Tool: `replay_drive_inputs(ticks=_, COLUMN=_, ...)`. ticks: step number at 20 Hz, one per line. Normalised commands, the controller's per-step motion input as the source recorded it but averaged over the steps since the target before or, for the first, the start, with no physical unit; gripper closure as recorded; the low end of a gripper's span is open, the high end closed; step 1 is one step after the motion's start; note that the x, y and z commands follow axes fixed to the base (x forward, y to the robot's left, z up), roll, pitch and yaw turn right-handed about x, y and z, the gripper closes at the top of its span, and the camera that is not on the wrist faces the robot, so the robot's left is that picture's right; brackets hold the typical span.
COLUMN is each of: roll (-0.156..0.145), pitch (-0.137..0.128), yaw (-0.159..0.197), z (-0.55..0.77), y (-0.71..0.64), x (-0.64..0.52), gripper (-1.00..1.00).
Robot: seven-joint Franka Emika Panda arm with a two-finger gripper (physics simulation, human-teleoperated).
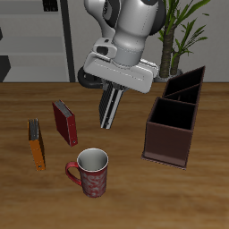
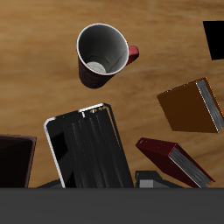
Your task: Place the striped book into the left desk caddy's front compartment
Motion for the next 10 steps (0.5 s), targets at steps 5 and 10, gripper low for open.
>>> replay_drive_inputs(ticks=5, roll=-0.070, pitch=-0.057, yaw=0.005, z=0.15, y=-0.03, x=-0.52, gripper=1.00)
replay_drive_inputs(ticks=10, roll=-0.013, pitch=-0.034, yaw=-0.008, z=0.07, y=0.22, x=-0.49, gripper=1.00)
